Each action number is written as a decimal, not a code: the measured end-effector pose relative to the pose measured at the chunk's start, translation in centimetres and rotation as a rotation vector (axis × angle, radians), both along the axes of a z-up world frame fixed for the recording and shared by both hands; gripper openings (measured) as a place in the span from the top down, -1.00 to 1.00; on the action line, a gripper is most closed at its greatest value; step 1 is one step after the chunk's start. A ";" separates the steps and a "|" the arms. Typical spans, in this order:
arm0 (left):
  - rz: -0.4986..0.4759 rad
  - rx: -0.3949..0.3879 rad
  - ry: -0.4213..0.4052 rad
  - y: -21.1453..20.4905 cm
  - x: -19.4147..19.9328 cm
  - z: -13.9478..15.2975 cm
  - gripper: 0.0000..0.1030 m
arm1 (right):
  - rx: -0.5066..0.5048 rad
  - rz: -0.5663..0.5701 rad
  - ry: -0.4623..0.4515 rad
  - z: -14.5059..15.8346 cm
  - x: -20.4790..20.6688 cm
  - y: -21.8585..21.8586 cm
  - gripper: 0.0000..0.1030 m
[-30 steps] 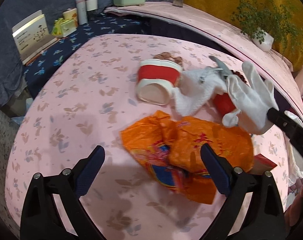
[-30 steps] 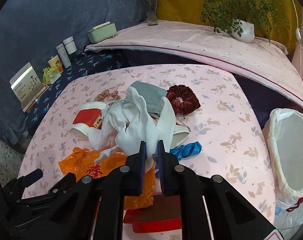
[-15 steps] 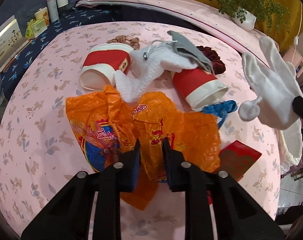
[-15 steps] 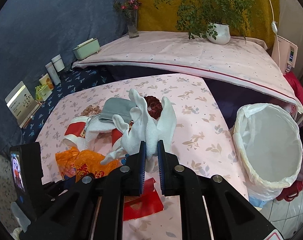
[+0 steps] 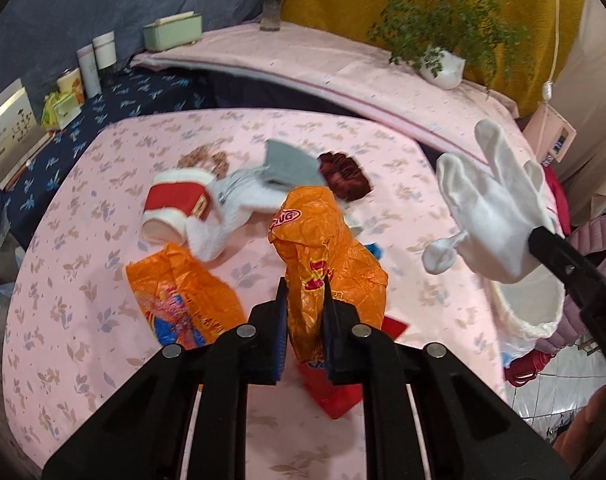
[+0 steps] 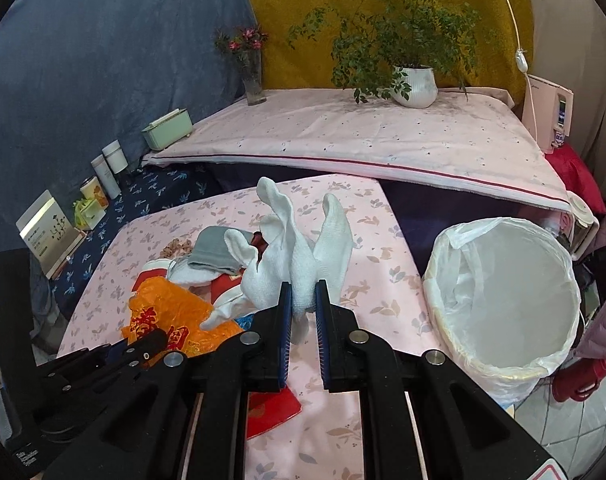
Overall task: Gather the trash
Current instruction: 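Carry the orange bag over the bin and open the left gripper, then return both tools to the table and grasp the red envelope with the right gripper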
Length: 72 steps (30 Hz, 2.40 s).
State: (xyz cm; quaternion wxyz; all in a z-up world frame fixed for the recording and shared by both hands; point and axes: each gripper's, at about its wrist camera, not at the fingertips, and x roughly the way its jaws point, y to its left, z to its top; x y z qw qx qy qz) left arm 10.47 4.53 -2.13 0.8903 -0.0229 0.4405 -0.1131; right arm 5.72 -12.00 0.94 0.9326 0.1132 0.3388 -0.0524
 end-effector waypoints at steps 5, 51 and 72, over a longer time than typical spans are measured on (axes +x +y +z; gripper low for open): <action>-0.070 -0.040 -0.036 -2.6 -0.2 2.2 0.74 | 0.003 -0.059 -0.032 1.0 -0.9 -2.9 0.79; -0.369 -0.018 -0.086 -22.3 1.4 0.5 -0.06 | 0.035 -0.412 0.050 -3.6 -2.5 -18.4 0.04; -0.008 0.031 -0.070 -5.1 1.2 -0.8 -0.38 | 0.028 -0.111 0.056 -2.1 -1.7 -4.1 -0.18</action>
